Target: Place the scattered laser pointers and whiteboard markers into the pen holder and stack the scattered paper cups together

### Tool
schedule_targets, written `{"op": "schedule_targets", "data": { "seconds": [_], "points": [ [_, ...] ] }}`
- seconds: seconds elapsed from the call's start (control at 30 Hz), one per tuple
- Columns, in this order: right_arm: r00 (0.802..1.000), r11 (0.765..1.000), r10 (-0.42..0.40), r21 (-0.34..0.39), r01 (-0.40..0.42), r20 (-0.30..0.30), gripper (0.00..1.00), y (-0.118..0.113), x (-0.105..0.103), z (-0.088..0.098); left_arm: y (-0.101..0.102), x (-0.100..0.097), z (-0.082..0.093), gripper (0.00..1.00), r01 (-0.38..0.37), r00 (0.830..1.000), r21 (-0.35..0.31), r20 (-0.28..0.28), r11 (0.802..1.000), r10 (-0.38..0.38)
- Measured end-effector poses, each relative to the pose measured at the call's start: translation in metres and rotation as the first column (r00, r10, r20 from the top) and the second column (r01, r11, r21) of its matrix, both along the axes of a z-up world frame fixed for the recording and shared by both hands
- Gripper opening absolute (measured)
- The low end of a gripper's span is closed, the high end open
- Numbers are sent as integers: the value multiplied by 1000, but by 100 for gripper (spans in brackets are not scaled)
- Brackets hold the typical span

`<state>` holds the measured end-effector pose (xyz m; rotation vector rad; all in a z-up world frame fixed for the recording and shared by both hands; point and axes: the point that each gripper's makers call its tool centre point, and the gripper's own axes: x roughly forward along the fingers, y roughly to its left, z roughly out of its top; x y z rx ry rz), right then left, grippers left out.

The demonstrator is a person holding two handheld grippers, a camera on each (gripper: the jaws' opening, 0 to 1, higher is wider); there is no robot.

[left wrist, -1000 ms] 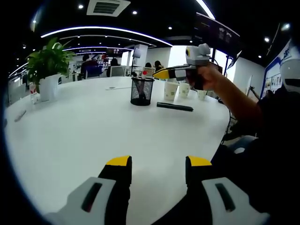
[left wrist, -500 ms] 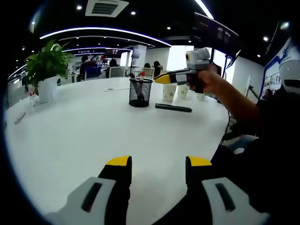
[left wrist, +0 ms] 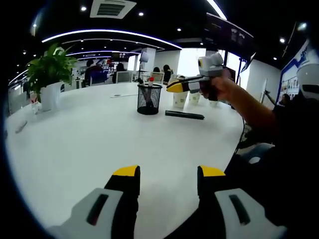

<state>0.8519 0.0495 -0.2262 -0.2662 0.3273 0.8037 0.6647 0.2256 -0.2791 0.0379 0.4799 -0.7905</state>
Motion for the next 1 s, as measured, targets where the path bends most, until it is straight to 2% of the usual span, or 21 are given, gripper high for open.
{"op": "schedule_targets", "data": {
  "seconds": [0.7,0.87,1.0],
  "points": [
    [995,998,15,-54,-21,-101,26,-9,-6,-29,3,1,-3,47,-3,1000,-2,-8,1000,3],
    [992,997,12,-71,-21,-126,31,-12,-7,-36,2,1,-4,47,-4,1000,-3,-9,1000,4],
    [989,996,14,-89,-27,-147,31,-16,-10,-43,3,1,-4,47,-7,1000,-5,-10,1000,7]
  ]
}}
